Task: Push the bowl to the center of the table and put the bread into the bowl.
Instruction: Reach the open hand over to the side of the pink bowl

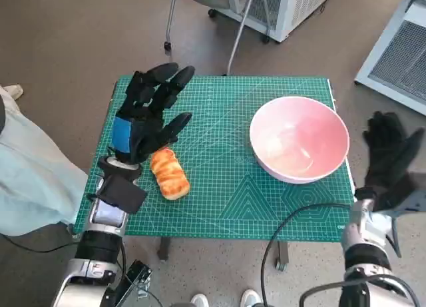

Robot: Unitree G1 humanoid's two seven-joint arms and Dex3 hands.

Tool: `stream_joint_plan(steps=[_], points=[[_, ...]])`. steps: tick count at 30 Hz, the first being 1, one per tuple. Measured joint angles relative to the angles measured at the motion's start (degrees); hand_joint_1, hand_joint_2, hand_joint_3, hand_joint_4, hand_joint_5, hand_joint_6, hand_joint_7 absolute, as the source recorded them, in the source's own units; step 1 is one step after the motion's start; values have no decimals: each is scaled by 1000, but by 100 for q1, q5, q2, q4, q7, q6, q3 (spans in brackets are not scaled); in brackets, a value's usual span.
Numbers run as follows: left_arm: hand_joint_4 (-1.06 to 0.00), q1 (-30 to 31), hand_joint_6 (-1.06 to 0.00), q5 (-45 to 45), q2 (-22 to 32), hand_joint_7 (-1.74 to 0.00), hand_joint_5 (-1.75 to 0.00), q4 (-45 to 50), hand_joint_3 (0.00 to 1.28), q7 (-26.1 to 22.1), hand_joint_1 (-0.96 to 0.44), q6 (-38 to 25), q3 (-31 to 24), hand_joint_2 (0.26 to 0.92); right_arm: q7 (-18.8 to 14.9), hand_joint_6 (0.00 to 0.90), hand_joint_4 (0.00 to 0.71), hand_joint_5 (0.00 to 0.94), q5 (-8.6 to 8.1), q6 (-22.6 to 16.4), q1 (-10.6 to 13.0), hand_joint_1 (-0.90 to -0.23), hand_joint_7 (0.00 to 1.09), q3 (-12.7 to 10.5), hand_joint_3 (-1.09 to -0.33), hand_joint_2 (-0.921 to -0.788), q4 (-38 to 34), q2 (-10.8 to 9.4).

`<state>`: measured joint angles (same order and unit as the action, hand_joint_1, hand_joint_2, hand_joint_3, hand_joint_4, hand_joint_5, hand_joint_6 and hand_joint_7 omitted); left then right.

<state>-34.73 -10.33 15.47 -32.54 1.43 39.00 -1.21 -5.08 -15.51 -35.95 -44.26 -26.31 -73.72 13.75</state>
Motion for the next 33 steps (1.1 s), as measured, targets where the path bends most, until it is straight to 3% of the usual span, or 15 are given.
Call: stream_joint_plan(steps=[6,13,15,17,19,24,27,31,33], points=[[-487,7,-302,11,44,-712,-145,36,261,-43,-163,-2,-50,921,-195,324,362,3,-123,378,-171,-371,478,-126,-564,-921,-53,-166],[-490,73,-302,10,128,-720,-146,250,260,-45,-169,-66,-134,921,-213,325,382,13,-121,598,-349,-357,488,-170,-567,-921,-74,-367],[-491,117,-301,10,146,-727,-147,342,260,-45,-166,-106,-156,921,-210,310,393,10,-109,639,-407,-335,509,-160,-636,-888,-80,-422],[-489,174,-291,10,163,-747,-151,466,260,-45,-164,-174,-174,921,-200,299,400,9,-88,671,-468,-326,534,-126,-659,-883,-81,-485],[-488,229,-285,10,169,-759,-154,573,260,-44,-163,-240,-193,921,-158,291,407,9,-36,712,-526,-320,555,-76,-668,-885,-82,-548],[-482,371,-265,9,173,-801,-173,839,260,-44,-161,-412,-219,921,-48,270,421,9,44,811,-690,-324,625,27,-650,-912,-89,-699],[-473,443,-250,9,173,-832,-198,973,262,-44,-162,-508,-230,921,25,263,428,11,128,859,-773,-335,638,87,-648,-918,-93,-770],[-404,559,-229,7,178,-875,-337,1228,267,-39,-160,-670,-269,918,159,260,433,12,238,949,-897,-353,641,170,-655,-919,-106,-875],[-343,631,-220,2,178,-894,-458,1382,271,-36,-157,-761,-294,916,221,267,437,11,247,1009,-960,-369,634,180,-676,-907,-115,-937]])
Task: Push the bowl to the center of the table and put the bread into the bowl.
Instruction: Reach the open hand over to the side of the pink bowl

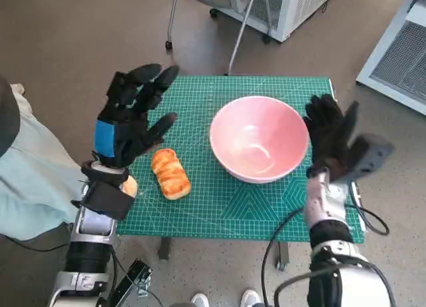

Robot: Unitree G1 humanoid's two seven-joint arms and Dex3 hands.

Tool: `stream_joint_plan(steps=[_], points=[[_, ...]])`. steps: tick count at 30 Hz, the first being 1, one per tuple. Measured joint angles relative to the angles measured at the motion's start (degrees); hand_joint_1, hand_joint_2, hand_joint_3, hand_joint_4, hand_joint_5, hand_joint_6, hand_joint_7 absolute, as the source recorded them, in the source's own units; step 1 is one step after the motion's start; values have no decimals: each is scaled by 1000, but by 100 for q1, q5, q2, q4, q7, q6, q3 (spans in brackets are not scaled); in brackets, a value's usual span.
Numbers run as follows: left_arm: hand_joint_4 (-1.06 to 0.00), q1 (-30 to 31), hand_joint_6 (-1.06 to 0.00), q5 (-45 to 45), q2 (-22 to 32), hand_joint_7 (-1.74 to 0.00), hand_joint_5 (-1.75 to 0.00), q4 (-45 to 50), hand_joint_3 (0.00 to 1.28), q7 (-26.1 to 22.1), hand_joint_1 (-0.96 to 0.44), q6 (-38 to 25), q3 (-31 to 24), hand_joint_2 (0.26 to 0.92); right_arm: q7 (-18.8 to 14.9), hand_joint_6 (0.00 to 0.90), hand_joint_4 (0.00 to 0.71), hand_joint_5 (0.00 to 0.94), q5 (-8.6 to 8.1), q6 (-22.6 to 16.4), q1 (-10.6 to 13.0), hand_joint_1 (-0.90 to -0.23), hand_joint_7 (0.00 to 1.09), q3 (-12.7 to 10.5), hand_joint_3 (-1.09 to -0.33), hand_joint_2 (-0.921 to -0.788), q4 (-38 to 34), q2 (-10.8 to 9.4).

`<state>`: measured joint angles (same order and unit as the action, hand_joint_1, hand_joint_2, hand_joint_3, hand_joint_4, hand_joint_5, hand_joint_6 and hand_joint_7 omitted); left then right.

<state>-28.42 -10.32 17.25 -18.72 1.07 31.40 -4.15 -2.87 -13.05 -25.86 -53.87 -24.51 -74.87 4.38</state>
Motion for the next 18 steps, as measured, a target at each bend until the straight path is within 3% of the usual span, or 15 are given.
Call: stream_joint_plan(steps=[2,3,4,11,18], points=[[-318,66,-215,-8,1,-902,-508,147,274,2,-156,-74,-21,915,53,270,439,10,4,57,-58,-376,629,4,-688,-900,-16,-59],[-262,79,-200,-9,1,-928,-614,170,309,3,-147,-88,-23,897,60,274,447,11,4,68,-67,-382,620,5,-707,-887,-18,-68],[-255,197,-195,-14,3,-938,-626,399,318,10,-145,-190,-51,892,108,274,447,10,9,140,-165,-382,619,12,-709,-886,-38,-193],[-185,524,-155,-28,37,-1018,-755,931,557,37,-115,-517,-199,765,163,287,438,3,10,293,-294,-372,640,9,-712,-881,-59,-415],[-187,774,-159,-31,108,-984,-742,1269,604,29,-109,-666,-357,735,166,267,402,0,83,339,-404,-371,668,58,-694,-880,-58,-489]])
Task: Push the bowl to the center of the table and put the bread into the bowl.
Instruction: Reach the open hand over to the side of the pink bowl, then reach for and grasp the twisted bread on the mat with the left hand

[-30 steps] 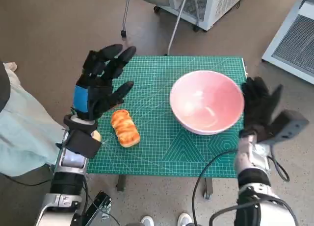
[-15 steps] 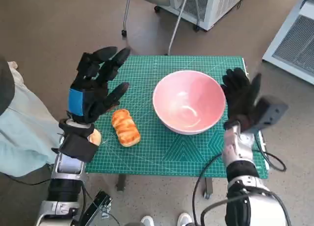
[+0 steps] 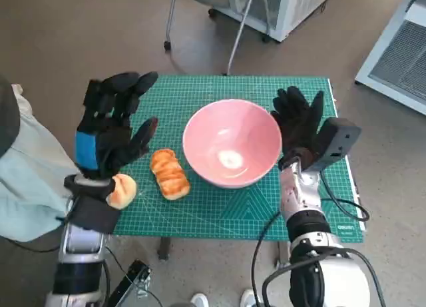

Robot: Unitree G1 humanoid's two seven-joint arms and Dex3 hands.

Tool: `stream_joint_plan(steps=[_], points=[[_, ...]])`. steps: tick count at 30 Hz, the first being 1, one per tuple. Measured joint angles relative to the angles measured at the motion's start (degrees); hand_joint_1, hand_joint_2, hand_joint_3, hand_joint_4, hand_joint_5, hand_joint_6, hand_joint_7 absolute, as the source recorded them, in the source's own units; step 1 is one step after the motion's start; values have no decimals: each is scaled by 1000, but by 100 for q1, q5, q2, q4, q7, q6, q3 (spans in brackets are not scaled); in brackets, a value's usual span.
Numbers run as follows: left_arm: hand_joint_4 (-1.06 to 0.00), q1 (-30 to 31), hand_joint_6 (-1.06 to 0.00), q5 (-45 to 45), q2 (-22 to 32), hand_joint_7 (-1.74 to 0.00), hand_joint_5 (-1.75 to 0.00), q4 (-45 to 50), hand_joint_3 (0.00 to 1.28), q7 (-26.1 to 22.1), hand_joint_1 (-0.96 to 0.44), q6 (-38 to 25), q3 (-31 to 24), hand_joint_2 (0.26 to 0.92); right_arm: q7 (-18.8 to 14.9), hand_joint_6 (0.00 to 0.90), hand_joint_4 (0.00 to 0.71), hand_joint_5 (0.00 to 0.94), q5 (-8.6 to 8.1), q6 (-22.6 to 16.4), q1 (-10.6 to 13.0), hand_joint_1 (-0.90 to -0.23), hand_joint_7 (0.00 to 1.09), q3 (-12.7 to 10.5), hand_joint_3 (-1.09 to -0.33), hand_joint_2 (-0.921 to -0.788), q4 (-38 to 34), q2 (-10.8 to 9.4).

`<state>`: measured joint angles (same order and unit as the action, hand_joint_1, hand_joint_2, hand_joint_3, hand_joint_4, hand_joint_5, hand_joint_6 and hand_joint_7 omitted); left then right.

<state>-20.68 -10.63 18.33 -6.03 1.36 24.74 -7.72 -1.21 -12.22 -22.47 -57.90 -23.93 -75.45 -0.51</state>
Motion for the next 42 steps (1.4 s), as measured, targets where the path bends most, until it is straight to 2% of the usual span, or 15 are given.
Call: stream_joint_plan(steps=[4,7,9,11,13,20,25,27,28,30,35,42], points=[[-219,135,-183,23,286,-914,-675,28,504,-140,-131,-6,-160,780,-72,261,395,2,53,-121,-63,-362,673,40,-686,-879,40,41],[-258,206,-211,47,630,-841,-577,-1,365,-366,-135,-12,-302,846,-156,255,412,11,154,-464,-87,-365,676,151,-689,-877,115,101],[-297,227,-234,55,882,-779,-478,-44,266,-515,-121,-11,-398,887,-222,244,420,14,252,-719,-96,-375,674,242,-692,-884,183,159],[-328,249,-255,57,1175,-726,-398,-105,208,-681,-104,-4,-509,904,-341,231,419,12,348,-1012,-99,-379,678,351,-686,-893,273,230],[-356,276,-272,54,1497,-675,-326,-191,172,-861,-91,-2,-607,912,-492,223,418,10,373,-1318,-99,-381,685,438,-679,-898,385,293],[-432,313,-329,67,2526,-479,-109,-533,58,-1540,-39,64,-819,914,-987,226,441,17,467,-2297,-78,-403,710,708,-665,-878,890,518],[-437,308,-406,-11,3188,-273,-24,-726,12,-2042,12,85,-788,894,-1428,249,460,24,501,-2944,81,-416,720,962,-666,-870,1298,570],[-428,293,-444,-76,3440,-173,-10,-813,5,-2245,35,95,-731,881,-1607,245,467,23,526,-3130,186,-436,724,1084,-607,-899,1461,584],[-420,291,-448,-101,3565,-141,-6,-850,3,-2336,46,94,-697,871,-1685,234,471,23,531,-3204,236,-452,736,1128,-585,-907,1523,590],[-406,287,-447,-182,3770,-106,-3,-877,2,-2522,55,89,-615,862,-1846,213,474,21,545,-3318,331,-471,764,1237,-565,-914,1647,611],[-364,277,-422,-377,4200,-53,0,-823,0,-3035,57,37,-325,851,-2165,175,470,16,557,-3467,544,-497,830,1474,-547,-920,1953,698],[-327,99,-408,-541,4471,-28,0,-746,0,-3577,42,-56,70,845,-2296,157,464,12,475,-3427,752,-455,856,1608,-548,-921,2362,707]])
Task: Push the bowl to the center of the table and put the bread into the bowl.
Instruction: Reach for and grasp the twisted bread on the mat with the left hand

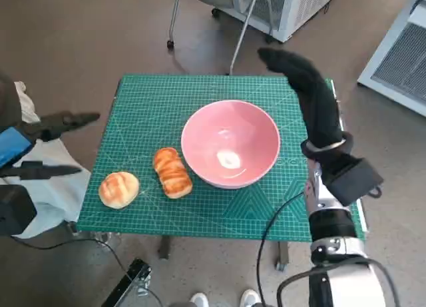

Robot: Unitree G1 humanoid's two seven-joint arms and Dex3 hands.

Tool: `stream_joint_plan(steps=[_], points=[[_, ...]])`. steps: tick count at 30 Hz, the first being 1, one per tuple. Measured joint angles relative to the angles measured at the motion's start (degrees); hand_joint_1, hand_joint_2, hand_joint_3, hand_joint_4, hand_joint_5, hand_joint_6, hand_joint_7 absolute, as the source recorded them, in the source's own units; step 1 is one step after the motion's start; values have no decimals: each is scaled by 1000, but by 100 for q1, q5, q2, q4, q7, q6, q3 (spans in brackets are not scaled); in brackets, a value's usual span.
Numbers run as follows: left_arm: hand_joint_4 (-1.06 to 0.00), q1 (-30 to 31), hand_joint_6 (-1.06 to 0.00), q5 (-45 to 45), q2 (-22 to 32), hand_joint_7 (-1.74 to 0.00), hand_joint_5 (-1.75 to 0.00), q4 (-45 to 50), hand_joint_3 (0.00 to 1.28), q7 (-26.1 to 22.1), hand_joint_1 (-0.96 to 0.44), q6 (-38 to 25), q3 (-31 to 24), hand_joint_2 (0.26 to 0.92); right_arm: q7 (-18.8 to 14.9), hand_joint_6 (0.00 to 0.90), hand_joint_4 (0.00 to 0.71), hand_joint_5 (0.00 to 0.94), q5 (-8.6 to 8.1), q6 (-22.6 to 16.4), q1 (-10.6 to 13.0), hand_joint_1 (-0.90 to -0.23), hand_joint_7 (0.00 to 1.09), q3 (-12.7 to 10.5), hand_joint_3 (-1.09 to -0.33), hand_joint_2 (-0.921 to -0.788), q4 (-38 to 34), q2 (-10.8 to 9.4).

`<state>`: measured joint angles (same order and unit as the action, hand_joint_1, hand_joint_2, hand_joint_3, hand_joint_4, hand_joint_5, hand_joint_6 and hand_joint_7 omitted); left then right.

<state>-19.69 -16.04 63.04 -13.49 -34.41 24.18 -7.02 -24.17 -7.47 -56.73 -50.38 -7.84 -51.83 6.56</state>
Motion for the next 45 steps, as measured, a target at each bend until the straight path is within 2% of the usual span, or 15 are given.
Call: stream_joint_plan(steps=[6,13,20,23,29,37,45], points=[[-320,-280,-415,-206,-1,-23,0,-49,0,-61,-11,190,302,833,-7,151,464,11,-143,167,160,-438,865,59,-551,-921,280,-24],[-335,-614,-444,-554,-97,-28,-7,-262,0,127,-89,646,659,825,-7,149,464,12,-165,265,252,-442,871,101,-548,-921,403,-24],[-367,-976,-476,-1055,-408,-36,-16,-602,1,660,-105,1294,1059,826,-20,144,462,11,-198,319,291,-440,873,108,-549,-921,409,-24],[-390,-1169,-490,-1392,-576,-40,-23,-775,3,961,-117,1551,1275,831,-54,142,459,9,-261,352,320,-440,872,105,-550,-921,409,-20],[-443,-1639,-527,-2159,-890,-51,-33,-1124,7,1614,-141,1984,1705,843,-59,142,457,8,-279,383,367,-439,871,108,-550,-921,426,-6],[-467,-2257,-556,-3053,-1227,-57,-30,-1610,12,2376,-154,2291,2290,863,-33,141,456,8,-237,377,406,-420,869,104,-559,-921,484,36],[-490,-2714,-578,-3686,-1470,-58,-25,-2124,11,2856,-130,2426,2868,879,69,140,456,7,-225,360,473,-414,870,90,-578,-921,559,135]])
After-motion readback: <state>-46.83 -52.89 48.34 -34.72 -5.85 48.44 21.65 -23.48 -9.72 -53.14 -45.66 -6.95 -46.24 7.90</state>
